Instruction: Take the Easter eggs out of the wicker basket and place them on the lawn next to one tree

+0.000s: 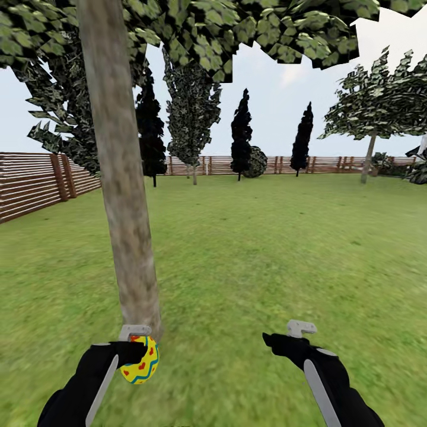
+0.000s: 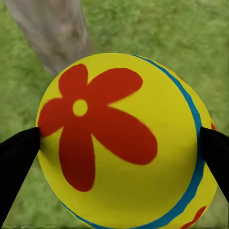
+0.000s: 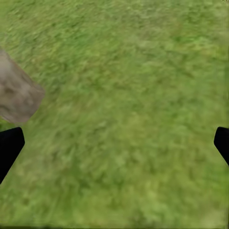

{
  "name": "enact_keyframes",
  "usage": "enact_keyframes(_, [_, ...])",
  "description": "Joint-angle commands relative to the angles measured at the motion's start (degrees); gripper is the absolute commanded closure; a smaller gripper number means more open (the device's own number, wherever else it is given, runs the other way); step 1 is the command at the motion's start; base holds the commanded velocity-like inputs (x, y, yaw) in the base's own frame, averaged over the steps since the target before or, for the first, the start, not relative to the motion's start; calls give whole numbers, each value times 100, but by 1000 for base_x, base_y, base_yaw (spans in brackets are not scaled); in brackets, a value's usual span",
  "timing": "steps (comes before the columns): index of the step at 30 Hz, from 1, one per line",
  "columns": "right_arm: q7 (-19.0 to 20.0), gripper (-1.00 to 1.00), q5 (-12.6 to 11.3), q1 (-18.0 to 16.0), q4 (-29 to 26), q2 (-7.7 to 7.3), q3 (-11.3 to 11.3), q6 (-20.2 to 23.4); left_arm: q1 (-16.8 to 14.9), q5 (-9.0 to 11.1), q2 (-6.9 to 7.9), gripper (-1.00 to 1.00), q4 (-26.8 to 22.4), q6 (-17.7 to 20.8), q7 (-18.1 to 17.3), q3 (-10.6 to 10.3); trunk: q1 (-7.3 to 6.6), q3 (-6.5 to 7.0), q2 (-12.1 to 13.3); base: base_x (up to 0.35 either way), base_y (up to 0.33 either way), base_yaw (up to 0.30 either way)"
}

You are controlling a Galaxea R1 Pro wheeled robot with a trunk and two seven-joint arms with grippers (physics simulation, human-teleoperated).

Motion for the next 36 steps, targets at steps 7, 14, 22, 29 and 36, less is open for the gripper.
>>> enact_keyframes(7, [-41,-100,-46,-2,-7,-9,7,14,-5,-18,-35,100,76,-27,73,-3,0,-7,-4,0,-318,202])
enact_keyframes(14, [-41,-100,-68,-2,-31,-8,7,16,-5,-17,-128,100,84,-45,306,-3,0,-7,-4,0,-318,93])
enact_keyframes(22, [-40,-100,-53,-2,-25,-9,7,11,-5,-8,-126,100,220,-139,312,-3,0,-7,-4,0,-318,94])
enact_keyframes(29, [-41,-100,-44,-2,-25,-6,9,12,-11,-5,-131,100,325,-158,313,-6,0,-7,-4,0,-318,186])
enact_keyframes(36, [-32,-100,-63,-2,-40,-11,11,16,-14,15,-132,100,404,-163,313,-6,0,-7,-4,41,-315,11])
